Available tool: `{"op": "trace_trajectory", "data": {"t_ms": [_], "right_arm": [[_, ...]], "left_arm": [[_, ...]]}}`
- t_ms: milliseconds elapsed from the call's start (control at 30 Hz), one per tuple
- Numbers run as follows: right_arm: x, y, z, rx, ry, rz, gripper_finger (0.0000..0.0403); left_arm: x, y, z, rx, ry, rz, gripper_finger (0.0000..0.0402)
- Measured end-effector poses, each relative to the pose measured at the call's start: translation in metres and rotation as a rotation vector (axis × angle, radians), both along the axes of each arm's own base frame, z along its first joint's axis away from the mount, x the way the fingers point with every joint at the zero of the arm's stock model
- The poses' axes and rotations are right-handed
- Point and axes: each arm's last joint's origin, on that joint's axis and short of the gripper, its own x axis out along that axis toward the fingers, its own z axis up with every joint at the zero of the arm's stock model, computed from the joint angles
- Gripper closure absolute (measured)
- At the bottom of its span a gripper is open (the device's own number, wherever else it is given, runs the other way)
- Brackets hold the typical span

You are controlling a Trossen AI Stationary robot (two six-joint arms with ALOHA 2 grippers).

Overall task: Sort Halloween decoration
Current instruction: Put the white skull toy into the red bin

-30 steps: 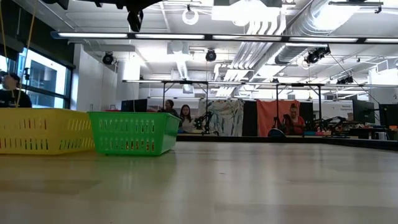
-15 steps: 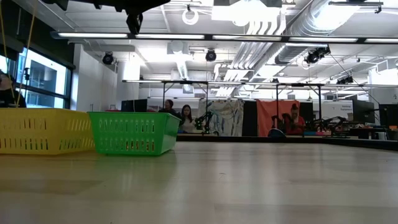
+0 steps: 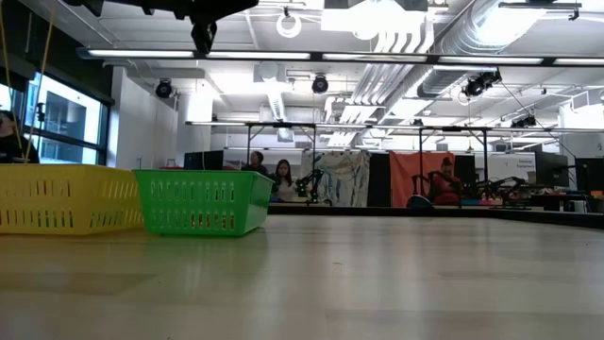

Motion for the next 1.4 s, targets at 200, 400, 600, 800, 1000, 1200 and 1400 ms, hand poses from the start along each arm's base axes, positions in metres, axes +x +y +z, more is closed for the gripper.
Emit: {"op": "trace_trajectory", "data": {"t_ms": [200,400,600,800,1000,1200,1400], "right_arm": [[-0.001,-0.002,0.0,-0.01,0.025,-0.058,0.0263],[-0.002,-0.003,-0.001,-0.01,0.04,-0.085,0.0337],[-0.002,-0.003,-0.001,-0.01,0.046,-0.081,0.0392],[-0.002,-0.003,-0.001,-0.009,0.039,-0.085,0.0399],[-0.003,-0.005,0.002,-0.019,0.044,-0.085,0.0394],[-0.006,-0.012,0.013,-0.04,0.023,-0.025,0.0326],[-0.01,-0.019,0.024,-0.035,0.082,-0.019,0.0211]], "left_arm": [[0.0,0.0,-0.001,0.0,0.006,0.0,0.0401],[0.0,0.0,-0.001,0.021,0.007,-0.001,0.0401],[0.0,0.0,-0.001,0.024,0.007,-0.002,0.0401],[0.0,0.0,-0.001,0.024,0.007,-0.002,0.0401],[0.0,0.0,-0.001,0.024,0.006,-0.002,0.0401],[0.0,0.0,-0.001,0.025,0.007,0.0,0.0401],[0.0,0.005,-0.001,0.023,0.006,0.02,0.0402]]}}
